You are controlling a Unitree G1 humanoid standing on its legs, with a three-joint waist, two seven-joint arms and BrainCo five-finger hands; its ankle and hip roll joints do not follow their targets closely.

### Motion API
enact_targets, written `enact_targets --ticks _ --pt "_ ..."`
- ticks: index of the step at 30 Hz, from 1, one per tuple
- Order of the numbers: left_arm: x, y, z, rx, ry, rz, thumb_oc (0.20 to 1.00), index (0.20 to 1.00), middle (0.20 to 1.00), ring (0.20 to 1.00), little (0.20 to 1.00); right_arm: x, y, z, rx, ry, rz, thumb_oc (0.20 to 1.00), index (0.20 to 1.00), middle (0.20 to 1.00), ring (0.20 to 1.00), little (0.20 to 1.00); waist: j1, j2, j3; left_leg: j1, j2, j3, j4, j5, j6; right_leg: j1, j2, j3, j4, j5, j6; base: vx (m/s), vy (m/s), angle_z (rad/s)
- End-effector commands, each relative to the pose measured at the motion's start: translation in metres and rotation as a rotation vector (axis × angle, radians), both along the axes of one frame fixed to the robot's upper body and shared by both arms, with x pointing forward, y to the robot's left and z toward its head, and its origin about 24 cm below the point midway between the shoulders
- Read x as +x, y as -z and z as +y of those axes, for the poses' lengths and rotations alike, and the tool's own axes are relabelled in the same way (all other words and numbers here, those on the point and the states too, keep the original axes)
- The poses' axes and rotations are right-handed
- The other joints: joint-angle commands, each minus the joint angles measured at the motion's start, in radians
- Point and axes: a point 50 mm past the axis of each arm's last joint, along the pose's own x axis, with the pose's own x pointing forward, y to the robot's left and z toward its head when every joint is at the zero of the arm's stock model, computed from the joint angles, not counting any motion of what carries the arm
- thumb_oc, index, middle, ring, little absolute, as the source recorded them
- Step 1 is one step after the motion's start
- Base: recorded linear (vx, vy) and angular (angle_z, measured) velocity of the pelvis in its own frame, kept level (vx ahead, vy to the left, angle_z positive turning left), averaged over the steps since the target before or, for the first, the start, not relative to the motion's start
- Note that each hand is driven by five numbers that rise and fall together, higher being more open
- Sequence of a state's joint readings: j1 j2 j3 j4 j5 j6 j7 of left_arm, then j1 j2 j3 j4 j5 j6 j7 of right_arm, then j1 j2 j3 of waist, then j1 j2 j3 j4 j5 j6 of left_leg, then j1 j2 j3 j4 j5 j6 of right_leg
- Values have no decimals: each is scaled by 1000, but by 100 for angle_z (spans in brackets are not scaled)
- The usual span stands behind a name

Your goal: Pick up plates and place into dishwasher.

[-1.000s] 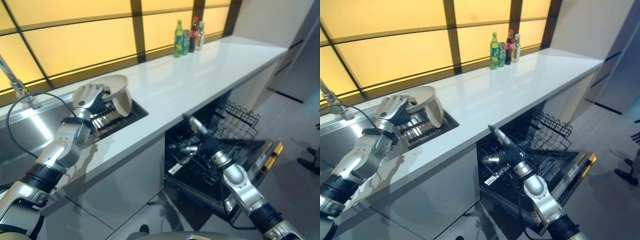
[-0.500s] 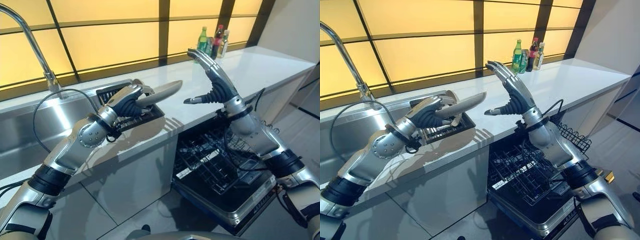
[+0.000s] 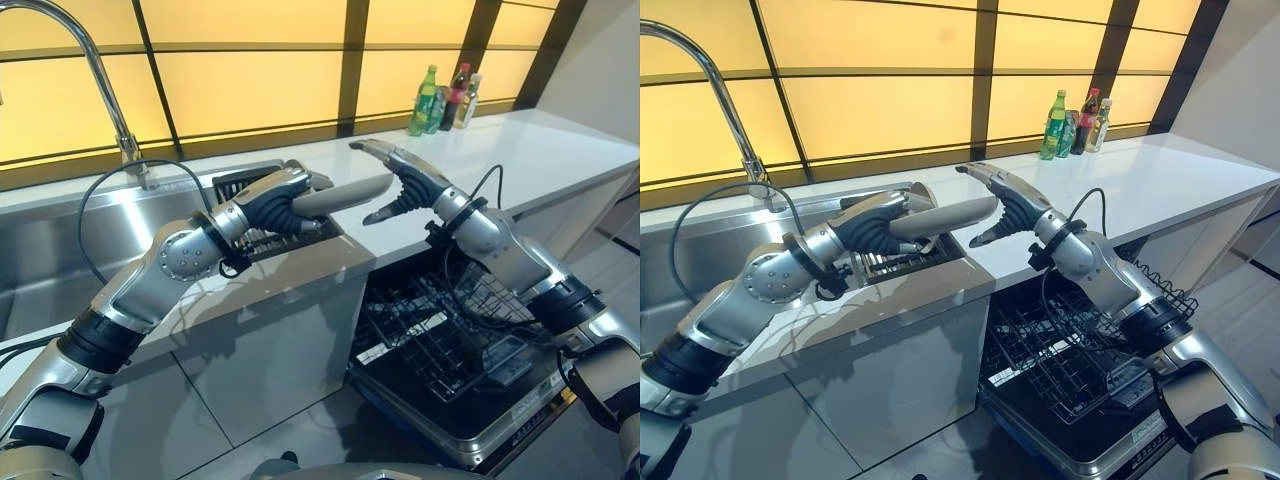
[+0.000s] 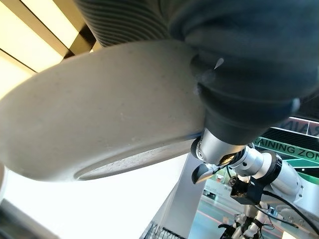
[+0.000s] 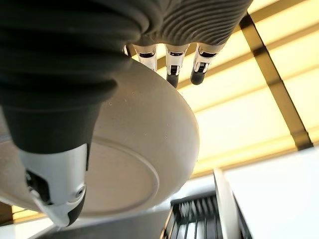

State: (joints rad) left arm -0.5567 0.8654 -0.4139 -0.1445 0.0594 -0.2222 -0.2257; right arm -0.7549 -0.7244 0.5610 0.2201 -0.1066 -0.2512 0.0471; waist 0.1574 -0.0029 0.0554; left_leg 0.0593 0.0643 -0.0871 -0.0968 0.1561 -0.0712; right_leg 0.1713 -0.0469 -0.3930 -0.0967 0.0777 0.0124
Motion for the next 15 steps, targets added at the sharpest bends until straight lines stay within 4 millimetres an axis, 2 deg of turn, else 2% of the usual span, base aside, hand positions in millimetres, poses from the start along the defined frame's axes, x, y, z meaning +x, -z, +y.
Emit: enact_targets --ticks 1,2,8,15 --pt "-6 -50 -22 -91 140 -166 200 200 200 200 200 11 -35 8 -23 -44 -33 533 533 533 533 533 19 -12 16 47 -58 16 10 -177 11 28 -55 31 12 -124 78 0 0 0" --pt "-6 -50 -23 -91 145 -167 200 200 200 200 200 11 -36 9 -9 -53 -25 200 200 200 200 200 19 -12 16 47 -58 16 10 -178 11 28 -55 32 12 -124 78 0 0 0" --pt "-3 -50 -25 -98 136 -166 200 200 200 200 200 11 -35 14 106 -85 -5 200 200 200 200 200 16 -9 18 53 -57 17 10 -182 12 30 -53 38 12 -126 76 0 0 0" --pt "1 -43 -20 -100 102 -140 200 200 200 200 200 5 -39 9 359 -131 7 200 200 200 200 200 4 -1 18 60 -57 27 10 -188 16 31 -52 52 11 -124 79 0 0 0"
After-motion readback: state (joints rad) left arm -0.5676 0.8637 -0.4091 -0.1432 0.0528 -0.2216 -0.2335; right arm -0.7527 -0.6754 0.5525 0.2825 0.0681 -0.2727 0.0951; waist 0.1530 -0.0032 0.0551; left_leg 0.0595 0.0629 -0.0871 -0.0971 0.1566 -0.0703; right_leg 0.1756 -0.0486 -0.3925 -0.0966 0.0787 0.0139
